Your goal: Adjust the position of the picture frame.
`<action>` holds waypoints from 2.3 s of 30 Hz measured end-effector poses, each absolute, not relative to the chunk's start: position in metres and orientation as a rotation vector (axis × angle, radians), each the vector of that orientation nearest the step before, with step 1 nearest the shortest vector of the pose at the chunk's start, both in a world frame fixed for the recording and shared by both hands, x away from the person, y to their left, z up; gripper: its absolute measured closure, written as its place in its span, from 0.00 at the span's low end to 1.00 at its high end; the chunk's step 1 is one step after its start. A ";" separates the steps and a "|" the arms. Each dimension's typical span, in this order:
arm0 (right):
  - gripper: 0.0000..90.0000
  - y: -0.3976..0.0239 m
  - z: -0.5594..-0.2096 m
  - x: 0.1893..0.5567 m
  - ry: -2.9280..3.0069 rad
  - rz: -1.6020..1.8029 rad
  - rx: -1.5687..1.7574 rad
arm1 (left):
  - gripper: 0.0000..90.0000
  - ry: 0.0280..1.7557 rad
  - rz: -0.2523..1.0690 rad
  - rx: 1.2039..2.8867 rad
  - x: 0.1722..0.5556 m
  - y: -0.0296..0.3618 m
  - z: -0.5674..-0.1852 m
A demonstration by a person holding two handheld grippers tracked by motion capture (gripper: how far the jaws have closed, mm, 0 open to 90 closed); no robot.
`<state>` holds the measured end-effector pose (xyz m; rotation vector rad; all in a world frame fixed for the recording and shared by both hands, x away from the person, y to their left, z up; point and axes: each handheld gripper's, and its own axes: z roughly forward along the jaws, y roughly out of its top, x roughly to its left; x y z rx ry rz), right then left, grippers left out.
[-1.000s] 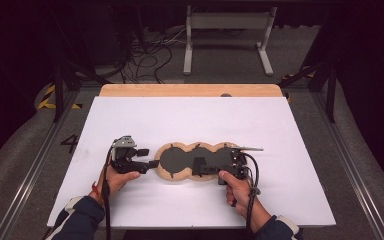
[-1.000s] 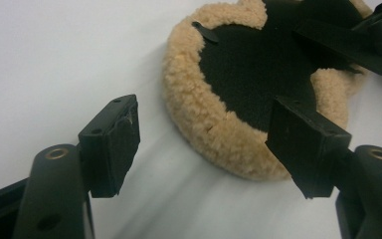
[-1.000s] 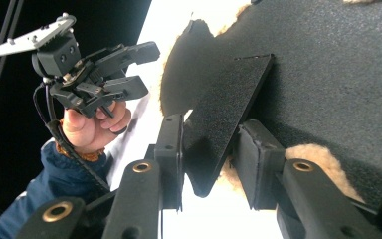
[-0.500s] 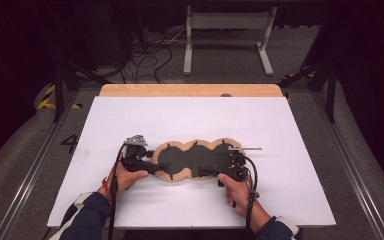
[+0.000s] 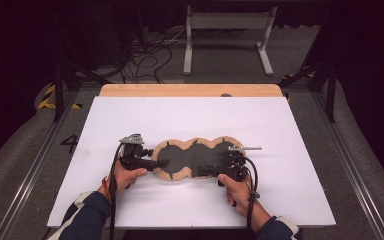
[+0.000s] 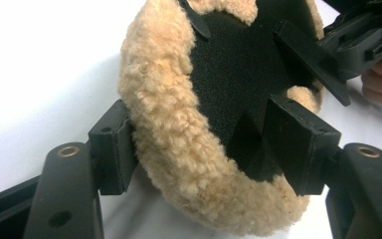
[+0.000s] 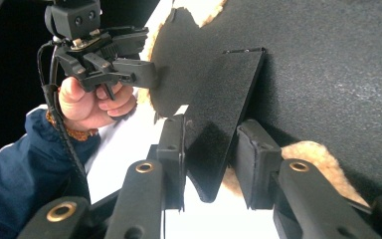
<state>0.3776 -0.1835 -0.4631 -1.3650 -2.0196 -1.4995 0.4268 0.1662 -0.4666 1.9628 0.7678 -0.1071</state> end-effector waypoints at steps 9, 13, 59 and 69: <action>0.77 -0.182 -0.463 0.379 -2.024 -1.510 -1.351 | 0.45 0.735 -0.081 1.950 0.431 0.167 -0.463; 0.79 -0.181 -0.463 0.379 -2.053 -1.509 -1.342 | 0.45 0.697 -0.033 1.977 0.429 0.167 -0.460; 0.83 -0.176 -0.449 0.370 -2.238 -1.533 -1.272 | 0.46 0.572 0.161 2.171 0.408 0.149 -0.460; 0.86 -0.176 -0.447 0.371 -2.324 -1.541 -1.326 | 0.53 0.593 0.319 2.191 0.403 0.140 -0.456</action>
